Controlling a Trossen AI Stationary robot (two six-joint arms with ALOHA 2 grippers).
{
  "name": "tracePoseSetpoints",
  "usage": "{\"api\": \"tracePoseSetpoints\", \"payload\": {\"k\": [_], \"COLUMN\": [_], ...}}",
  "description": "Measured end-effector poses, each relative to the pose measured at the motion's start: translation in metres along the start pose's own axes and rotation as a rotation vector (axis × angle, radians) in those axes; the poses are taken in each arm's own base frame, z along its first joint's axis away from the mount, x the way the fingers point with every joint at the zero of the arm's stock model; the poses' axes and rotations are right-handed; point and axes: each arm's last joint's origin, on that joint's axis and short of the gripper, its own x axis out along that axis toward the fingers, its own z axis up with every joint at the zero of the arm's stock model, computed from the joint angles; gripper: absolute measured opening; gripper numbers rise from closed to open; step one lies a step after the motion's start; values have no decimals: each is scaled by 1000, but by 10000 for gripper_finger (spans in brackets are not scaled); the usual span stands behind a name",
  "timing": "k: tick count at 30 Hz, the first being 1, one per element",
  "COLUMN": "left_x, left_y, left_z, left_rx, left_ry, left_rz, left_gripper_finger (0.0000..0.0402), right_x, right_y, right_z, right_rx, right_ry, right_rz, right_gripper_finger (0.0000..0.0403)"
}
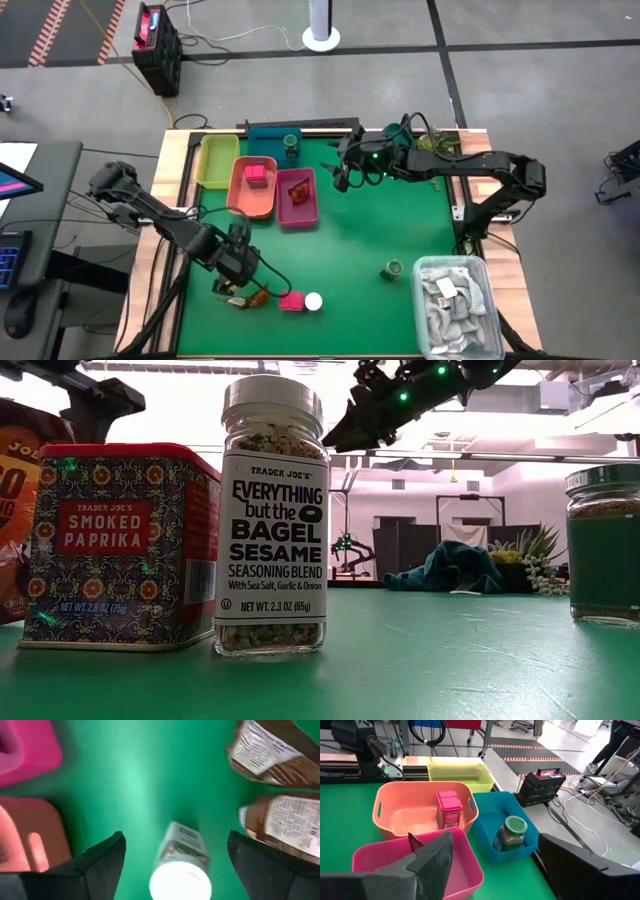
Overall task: Sort spices by type
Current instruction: Put the top white seasoning bottle into the yellow bin
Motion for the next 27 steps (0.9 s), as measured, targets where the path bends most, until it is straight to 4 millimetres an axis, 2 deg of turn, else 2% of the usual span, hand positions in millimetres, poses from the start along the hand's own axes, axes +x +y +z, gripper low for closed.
{"api": "tracePoseSetpoints", "payload": {"k": [5, 14, 27], "left_x": [5, 15, 31], "left_y": [-4, -4, -4], "left_z": [-2, -9, -6], "left_rx": [8, 98, 208], "left_ry": [82, 187, 279], "left_rz": [-86, -35, -37], "left_gripper_finger": [349, 348, 290], "right_x": [0, 0, 0], "right_y": [0, -2, -2], "right_z": [0, -1, -1], "right_rx": [-3, -2, -9], "right_ry": [1, 3, 4], "right_rz": [0, -4, -2], "right_gripper_finger": [317, 317, 317]}}
